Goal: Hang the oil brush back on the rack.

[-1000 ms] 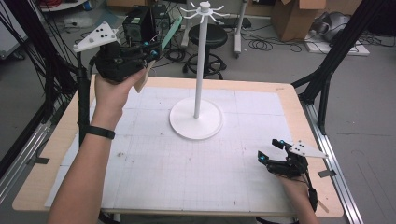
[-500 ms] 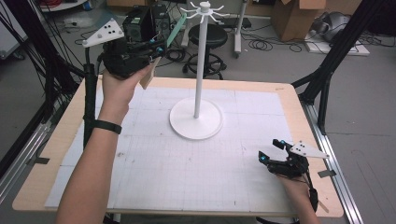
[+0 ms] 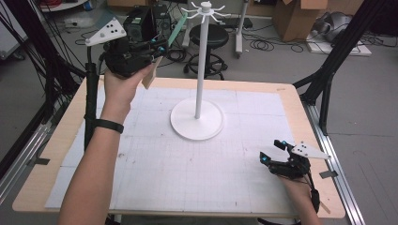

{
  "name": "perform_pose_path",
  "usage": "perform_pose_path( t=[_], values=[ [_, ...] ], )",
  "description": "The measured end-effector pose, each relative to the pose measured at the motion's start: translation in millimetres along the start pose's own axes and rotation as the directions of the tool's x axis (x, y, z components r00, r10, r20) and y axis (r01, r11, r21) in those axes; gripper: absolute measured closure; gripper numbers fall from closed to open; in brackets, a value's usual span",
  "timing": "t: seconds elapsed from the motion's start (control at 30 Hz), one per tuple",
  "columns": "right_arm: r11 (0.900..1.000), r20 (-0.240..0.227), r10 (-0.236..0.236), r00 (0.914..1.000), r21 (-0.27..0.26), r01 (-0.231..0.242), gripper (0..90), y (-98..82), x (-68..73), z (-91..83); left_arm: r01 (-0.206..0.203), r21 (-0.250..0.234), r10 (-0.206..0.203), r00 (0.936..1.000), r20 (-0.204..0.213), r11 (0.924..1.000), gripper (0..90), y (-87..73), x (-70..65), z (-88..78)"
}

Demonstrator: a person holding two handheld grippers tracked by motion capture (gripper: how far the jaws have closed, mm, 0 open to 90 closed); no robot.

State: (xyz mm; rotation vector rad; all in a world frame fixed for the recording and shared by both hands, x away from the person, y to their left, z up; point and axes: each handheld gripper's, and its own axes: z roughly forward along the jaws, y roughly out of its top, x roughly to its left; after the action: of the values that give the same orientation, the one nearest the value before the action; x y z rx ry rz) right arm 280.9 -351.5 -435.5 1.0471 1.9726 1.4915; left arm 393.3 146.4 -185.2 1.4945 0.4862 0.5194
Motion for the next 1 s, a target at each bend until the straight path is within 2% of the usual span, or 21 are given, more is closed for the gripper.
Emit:
perform_pose_path(
  t=[0.4, 0.67, 0.87, 0.93, 1.0],
  values=[
    [1.0, -0.001, 0.002, 1.0, 0.0, -0.002, 16.6, 0.1, 0.0, -0.3, -0.008, 0.021, 0.008, 1.0, 0.003, 0.9998, 80.6, -3.7, -1.4, 7.9],
    [1.0, -0.002, 0.001, 1.0, 0.001, -0.001, 16.6, 0.1, 0.2, -0.4, 0.001, 0.025, -0.001, 1.0, 0.0, 0.9997, 80.5, -8.0, -2.0, 17.3],
    [1.0, -0.002, 0.0, 1.0, 0.004, 0.0, 16.6, -0.2, -0.4, -0.8, -0.008, 0.034, 0.008, 1.0, 0.001, 0.9994, 79.8, -8.6, -2.9, 17.8],
    [1.0, -0.001, -0.002, 1.0, 0.001, 0.002, 16.6, -0.2, -0.8, -1.0, -0.01, 0.043, 0.01, 0.9999, 0.0, 0.999, 78.5, -8.8, -3.5, 18.0],
    [1.0, -0.002, 0.001, 1.0, -0.001, -0.001, 16.6, -0.1, -0.7, -1.2, -0.007, 0.057, 0.008, 0.9999, -0.012, 0.9984, 67.6, -9.2, -4.6, 18.8]
  ],
)
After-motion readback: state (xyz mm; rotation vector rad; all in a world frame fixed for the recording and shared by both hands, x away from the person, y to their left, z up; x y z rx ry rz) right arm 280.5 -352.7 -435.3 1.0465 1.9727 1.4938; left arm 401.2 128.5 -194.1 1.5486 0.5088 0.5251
